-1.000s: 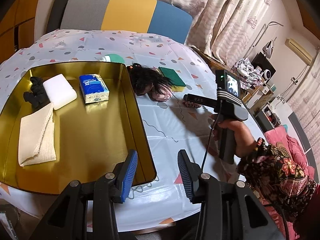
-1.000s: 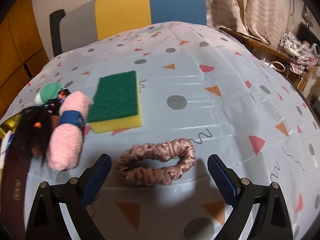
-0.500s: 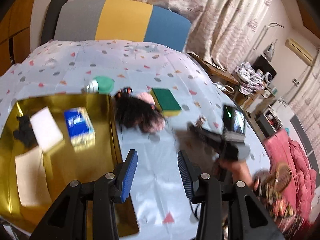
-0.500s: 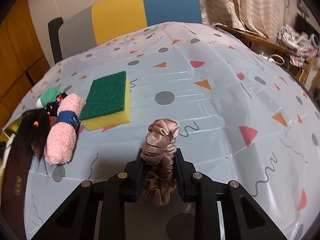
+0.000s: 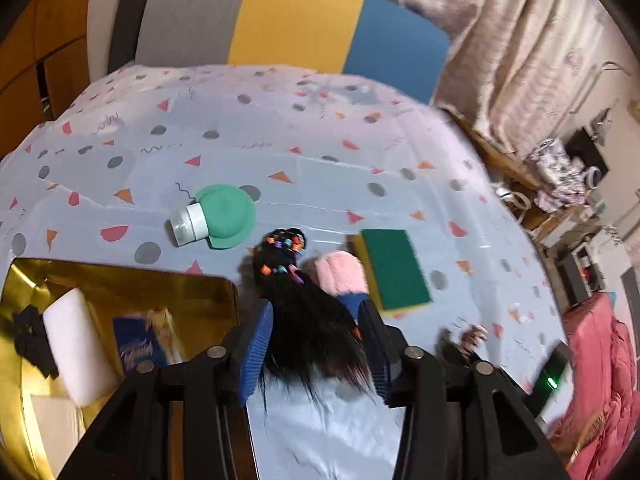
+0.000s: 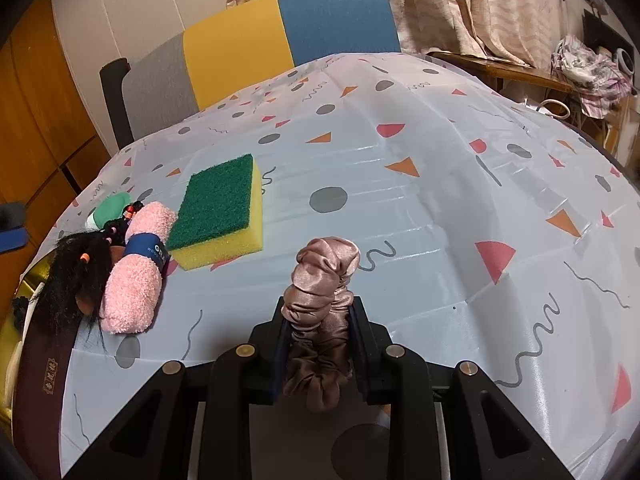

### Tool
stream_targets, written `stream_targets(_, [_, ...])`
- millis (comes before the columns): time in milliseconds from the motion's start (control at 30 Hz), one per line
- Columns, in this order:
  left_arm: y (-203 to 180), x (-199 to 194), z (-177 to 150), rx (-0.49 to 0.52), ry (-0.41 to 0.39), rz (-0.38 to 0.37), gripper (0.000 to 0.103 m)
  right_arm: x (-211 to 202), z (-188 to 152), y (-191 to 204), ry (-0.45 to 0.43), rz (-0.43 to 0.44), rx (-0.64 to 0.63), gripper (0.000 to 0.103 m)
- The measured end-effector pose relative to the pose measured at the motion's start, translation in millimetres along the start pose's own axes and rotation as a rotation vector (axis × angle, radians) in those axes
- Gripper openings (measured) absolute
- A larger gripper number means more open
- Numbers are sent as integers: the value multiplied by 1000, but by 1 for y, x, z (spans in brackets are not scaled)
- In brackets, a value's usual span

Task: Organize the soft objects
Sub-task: 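Grasp the black beaded hair piece with the left gripper while the right gripper holds the scrunchie, then carry the black hair piece into the gold tray and open the left gripper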

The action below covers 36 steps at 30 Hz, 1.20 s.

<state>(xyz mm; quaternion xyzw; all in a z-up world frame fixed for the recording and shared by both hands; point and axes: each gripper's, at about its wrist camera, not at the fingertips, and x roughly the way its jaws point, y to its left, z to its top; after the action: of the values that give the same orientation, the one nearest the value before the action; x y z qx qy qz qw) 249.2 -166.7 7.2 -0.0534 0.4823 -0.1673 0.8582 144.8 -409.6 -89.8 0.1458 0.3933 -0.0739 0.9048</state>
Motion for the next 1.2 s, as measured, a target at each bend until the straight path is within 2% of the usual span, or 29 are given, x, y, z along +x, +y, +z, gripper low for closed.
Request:
stream_targets(33, [-1,10,4,3,16,15,55,0,0,0,-1,1,1,28])
stream_targets(100, [-2,29,11,14,56,22,62,0,0,-2,-3,8,7,28])
stream_targets(200, [-1,58,21,13,106,59,62,0,-1,-4,-6,21,19,28])
stream_targets(333, [1,81,30,21,131,127,62,0,-1,-8,-10,41,35,28])
stream_targets(467, [3,99,32,27,173,154,62,0,-2,-9,-13,53,47,28])
stream_targets(600, [-4,107,27,82,167,183,62,0,-2,-10,-15,60,54,28])
stream_targets(667, [-8,107,25,93,161,177,59,0,-2,-10,-15,62,55,28])
stream_targets(733, [-8,107,22,111,149,203,42,0,-2,-11,-15,61,55,28])
stream_targets(767, [-8,106,21,119,139,218,38,0,-2,-10,-16,60,54,28])
stream_targets(933, [-5,91,13,105,99,148,33,0,-2,-10,-16,60,55,28])
stream_targets(1200, [-15,56,-5,121,9,63,32,0,-3,-12,-17,64,61,27])
